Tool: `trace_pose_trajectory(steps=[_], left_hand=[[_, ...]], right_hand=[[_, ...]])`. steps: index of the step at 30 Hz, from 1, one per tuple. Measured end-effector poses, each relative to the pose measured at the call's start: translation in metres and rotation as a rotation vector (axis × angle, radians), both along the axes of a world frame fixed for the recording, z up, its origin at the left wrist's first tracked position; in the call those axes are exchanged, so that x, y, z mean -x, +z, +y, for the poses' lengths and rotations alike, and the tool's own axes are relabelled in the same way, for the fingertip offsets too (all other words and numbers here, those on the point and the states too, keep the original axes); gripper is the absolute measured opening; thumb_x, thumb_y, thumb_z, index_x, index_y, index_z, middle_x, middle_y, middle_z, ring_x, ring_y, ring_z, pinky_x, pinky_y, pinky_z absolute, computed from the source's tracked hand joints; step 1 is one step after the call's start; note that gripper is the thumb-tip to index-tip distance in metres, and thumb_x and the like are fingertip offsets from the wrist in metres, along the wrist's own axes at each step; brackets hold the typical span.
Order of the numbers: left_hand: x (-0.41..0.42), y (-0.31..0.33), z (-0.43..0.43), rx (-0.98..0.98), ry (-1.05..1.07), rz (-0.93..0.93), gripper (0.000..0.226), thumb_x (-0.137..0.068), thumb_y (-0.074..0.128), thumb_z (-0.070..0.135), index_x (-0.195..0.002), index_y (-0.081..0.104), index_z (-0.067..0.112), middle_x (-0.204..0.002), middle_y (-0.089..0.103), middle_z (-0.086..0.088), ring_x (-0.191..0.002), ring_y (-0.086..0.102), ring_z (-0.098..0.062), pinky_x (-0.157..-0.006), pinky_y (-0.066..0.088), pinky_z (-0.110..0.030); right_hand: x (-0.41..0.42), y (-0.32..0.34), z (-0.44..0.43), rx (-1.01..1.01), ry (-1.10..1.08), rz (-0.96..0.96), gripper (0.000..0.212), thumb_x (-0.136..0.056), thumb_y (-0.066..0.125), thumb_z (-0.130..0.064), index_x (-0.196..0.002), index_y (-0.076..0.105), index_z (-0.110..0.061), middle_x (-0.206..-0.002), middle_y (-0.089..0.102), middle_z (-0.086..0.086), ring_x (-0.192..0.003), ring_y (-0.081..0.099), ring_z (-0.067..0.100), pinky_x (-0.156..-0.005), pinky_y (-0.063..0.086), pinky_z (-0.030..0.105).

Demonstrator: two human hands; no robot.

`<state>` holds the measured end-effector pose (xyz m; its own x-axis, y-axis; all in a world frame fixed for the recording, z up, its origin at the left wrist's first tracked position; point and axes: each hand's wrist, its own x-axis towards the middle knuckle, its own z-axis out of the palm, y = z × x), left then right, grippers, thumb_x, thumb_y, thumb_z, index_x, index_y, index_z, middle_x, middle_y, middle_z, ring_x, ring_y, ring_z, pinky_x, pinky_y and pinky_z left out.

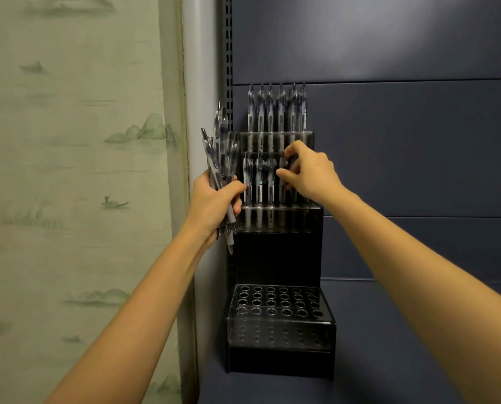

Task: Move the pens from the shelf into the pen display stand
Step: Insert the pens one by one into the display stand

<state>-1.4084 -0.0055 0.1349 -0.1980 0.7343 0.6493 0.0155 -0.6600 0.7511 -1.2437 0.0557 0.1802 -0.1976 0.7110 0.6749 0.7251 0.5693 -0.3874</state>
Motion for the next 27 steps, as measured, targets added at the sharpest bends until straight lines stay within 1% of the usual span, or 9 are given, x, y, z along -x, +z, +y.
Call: trace_pose_trajectory(steps=[8, 11, 12, 14, 16, 18, 20, 23, 27], left_hand=[[-0.003, -0.003, -0.002, 0.026, -0.02, 0.0, 0.023, -0.085, 0.057, -0.005, -0.074, 0.048, 0.013, -0.047, 0.047, 0.008, -0.039, 0.041, -0.01, -0.042, 0.038, -0.021], [-0.004, -0.005, -0.004, 0.039, -0.022, 0.002, 0.023, -0.085, 0.056, -0.005, -0.073, 0.048, 0.013, -0.048, 0.047, 0.006, -0.04, 0.04, -0.012, -0.042, 0.038, -0.022], [-0.004, -0.005, -0.004, 0.044, -0.023, -0.003, 0.023, -0.085, 0.056, -0.005, -0.073, 0.048, 0.013, -0.049, 0.046, 0.005, -0.04, 0.04, -0.012, -0.042, 0.038, -0.022], [-0.005, -0.005, -0.006, 0.051, -0.024, -0.007, 0.023, -0.085, 0.056, -0.006, -0.074, 0.047, 0.012, -0.05, 0.045, 0.002, -0.04, 0.039, -0.013, -0.042, 0.038, -0.022], [-0.007, -0.005, -0.007, 0.061, -0.029, -0.008, 0.022, -0.085, 0.056, -0.006, -0.075, 0.047, 0.012, -0.051, 0.044, 0.0, -0.04, 0.039, -0.014, -0.041, 0.037, -0.023], [-0.01, -0.004, -0.008, 0.075, -0.03, -0.011, 0.022, -0.085, 0.055, -0.006, -0.076, 0.047, 0.012, -0.05, 0.045, 0.001, -0.04, 0.039, -0.014, -0.041, 0.036, -0.024], [-0.011, -0.004, -0.008, 0.087, -0.015, -0.013, 0.021, -0.085, 0.055, -0.006, -0.077, 0.049, 0.013, -0.053, 0.047, -0.002, -0.039, 0.039, -0.014, -0.041, 0.036, -0.024], [-0.012, -0.005, -0.009, 0.118, 0.009, -0.015, 0.02, -0.085, 0.055, -0.003, -0.079, 0.05, 0.014, -0.061, 0.049, -0.008, -0.04, 0.041, -0.014, -0.043, 0.035, -0.025], [-0.013, -0.008, -0.009, 0.133, 0.007, -0.035, 0.019, -0.085, 0.057, -0.003, -0.08, 0.051, 0.015, -0.055, 0.048, -0.003, -0.04, 0.041, -0.014, -0.043, 0.035, -0.025]], right_hand=[[0.002, -0.003, -0.006, -0.022, -0.104, -0.041, 0.034, -0.093, 0.056, -0.038, -0.122, 0.047, -0.021, -0.103, 0.066, 0.005, -0.097, 0.061, 0.027, -0.078, 0.051, 0.039], [0.0, -0.002, -0.015, -0.139, -0.096, -0.016, 0.032, -0.093, 0.055, -0.039, -0.118, 0.052, -0.019, -0.104, 0.056, -0.003, -0.092, 0.055, 0.02, -0.072, 0.044, 0.035], [0.0, -0.001, -0.018, -0.185, -0.076, 0.021, 0.028, -0.094, 0.054, -0.038, -0.115, 0.054, -0.02, -0.102, 0.053, -0.005, -0.089, 0.052, 0.017, -0.072, 0.041, 0.034], [0.003, 0.003, -0.026, -0.222, 0.024, 0.112, 0.02, -0.095, 0.052, -0.036, -0.108, 0.059, -0.023, -0.098, 0.053, -0.009, -0.084, 0.05, 0.012, -0.074, 0.043, 0.032], [0.01, 0.008, -0.037, -0.187, 0.167, 0.153, 0.019, -0.096, 0.05, -0.034, -0.106, 0.063, -0.023, -0.094, 0.057, -0.012, -0.078, 0.051, 0.003, -0.075, 0.043, 0.024], [0.016, 0.01, -0.049, -0.12, 0.306, 0.163, 0.024, -0.096, 0.051, -0.036, -0.106, 0.066, -0.021, -0.088, 0.061, -0.015, -0.071, 0.051, -0.004, -0.069, 0.039, 0.012], [0.021, 0.01, -0.059, -0.091, 0.403, 0.201, 0.024, -0.091, 0.057, -0.041, -0.1, 0.069, -0.021, -0.082, 0.063, -0.016, -0.068, 0.054, -0.008, -0.066, 0.04, 0.008], [0.025, 0.009, -0.065, -0.128, 0.402, 0.225, 0.022, -0.082, 0.07, -0.04, -0.095, 0.066, -0.021, -0.077, 0.065, -0.013, -0.061, 0.056, -0.01, -0.067, 0.046, 0.007], [0.029, 0.008, -0.067, -0.031, 0.431, 0.24, 0.02, -0.086, 0.068, -0.028, -0.099, 0.063, -0.013, -0.086, 0.07, 0.001, -0.069, 0.067, 0.007, -0.073, 0.055, 0.021]])
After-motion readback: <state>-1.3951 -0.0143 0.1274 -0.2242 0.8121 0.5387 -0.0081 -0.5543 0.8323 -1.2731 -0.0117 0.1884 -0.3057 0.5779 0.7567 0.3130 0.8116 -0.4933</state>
